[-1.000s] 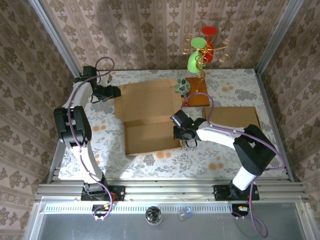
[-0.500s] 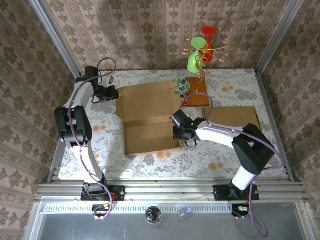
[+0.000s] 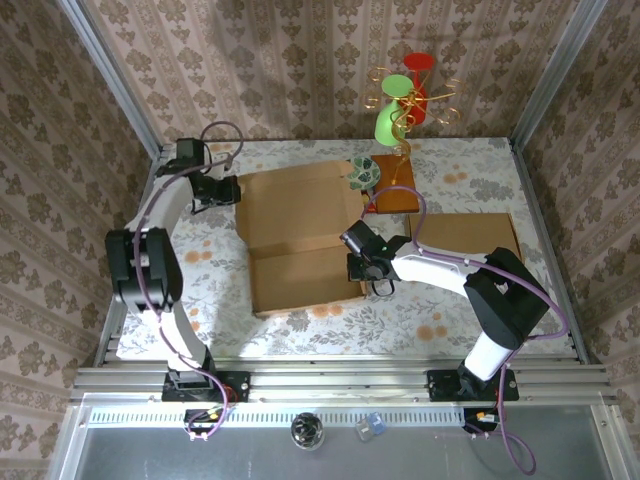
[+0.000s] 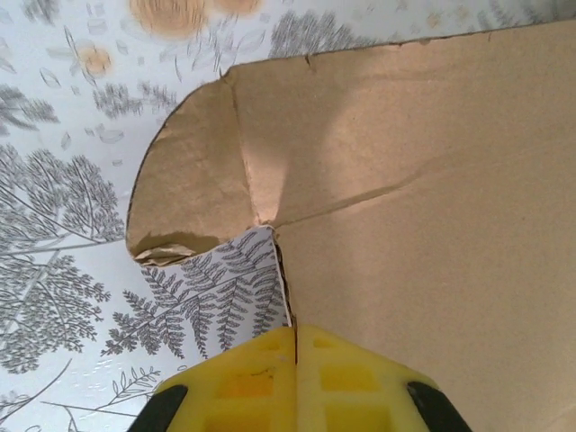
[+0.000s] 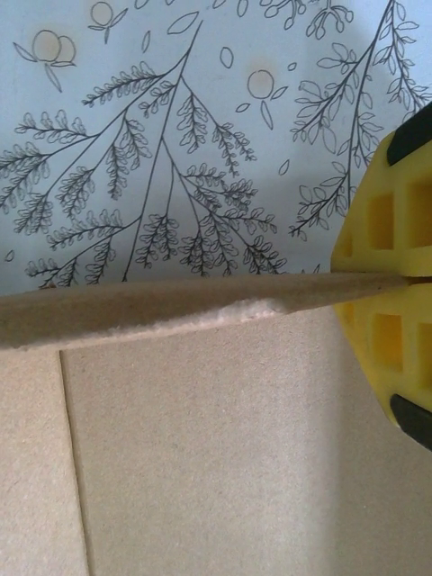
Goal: Fold the paper box
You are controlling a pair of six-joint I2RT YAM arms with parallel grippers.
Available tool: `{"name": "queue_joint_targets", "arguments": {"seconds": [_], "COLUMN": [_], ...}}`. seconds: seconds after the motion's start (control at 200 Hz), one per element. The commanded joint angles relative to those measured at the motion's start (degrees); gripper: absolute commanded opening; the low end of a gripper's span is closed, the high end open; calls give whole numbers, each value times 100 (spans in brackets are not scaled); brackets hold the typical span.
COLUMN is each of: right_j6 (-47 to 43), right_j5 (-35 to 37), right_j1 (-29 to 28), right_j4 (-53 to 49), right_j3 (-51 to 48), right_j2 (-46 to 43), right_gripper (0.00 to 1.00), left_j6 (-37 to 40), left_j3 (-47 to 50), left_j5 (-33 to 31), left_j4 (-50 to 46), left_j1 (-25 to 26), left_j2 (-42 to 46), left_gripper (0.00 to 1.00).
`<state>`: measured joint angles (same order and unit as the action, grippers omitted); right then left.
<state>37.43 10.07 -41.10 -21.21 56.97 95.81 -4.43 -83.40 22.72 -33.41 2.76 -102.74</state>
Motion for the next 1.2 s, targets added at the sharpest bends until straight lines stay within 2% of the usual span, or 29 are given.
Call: {"name": "queue_joint_targets", "arguments": {"seconds": [0.0,0.15,0.325,0.42,0.585,0.73,0.89,1.015,1.08,1.195], "right_j6": [130,279,225,76,137,-124,-1080,-1502,-1216,541], "right_j5": [-31,-218,-380,-475,-920,-1493,-2285,-2801,-2884,-3015], "right_j1": [-1,10,23,120,754,1479,2195,2663,2889,3193], "right_j4": [144,-70,-398,-544,-857,-664,71,613,480,24], "right_j3": [224,379,561,629,819,992,988,1065,1321,1655], "right_j2": [-4,-115,-667,-1126,-1861,-2151,-1976,-1513,-1145,-788], "right_gripper": [7,24,52,60,60,54,47,49,51,47], "left_j6": [-120,-64,166,254,300,345,424,553,577,574], "left_j3": [797,1828,2383,2629,2993,3377,3690,3808,3821,3855], "left_j5": [-312,-246,-70,138,330,595,760,812,851,927], "left_j4": [1163,2306,3037,3457,4059,4702,5147,5314,5394,5556], "left_j1": [104,118,129,131,146,151,146,132,136,125], "left_j2": [999,1799,2341,2520,2755,2914,2953,2935,2927,2917], "left_gripper": [0,0,0,0,0,0,0,0,0,0]}}
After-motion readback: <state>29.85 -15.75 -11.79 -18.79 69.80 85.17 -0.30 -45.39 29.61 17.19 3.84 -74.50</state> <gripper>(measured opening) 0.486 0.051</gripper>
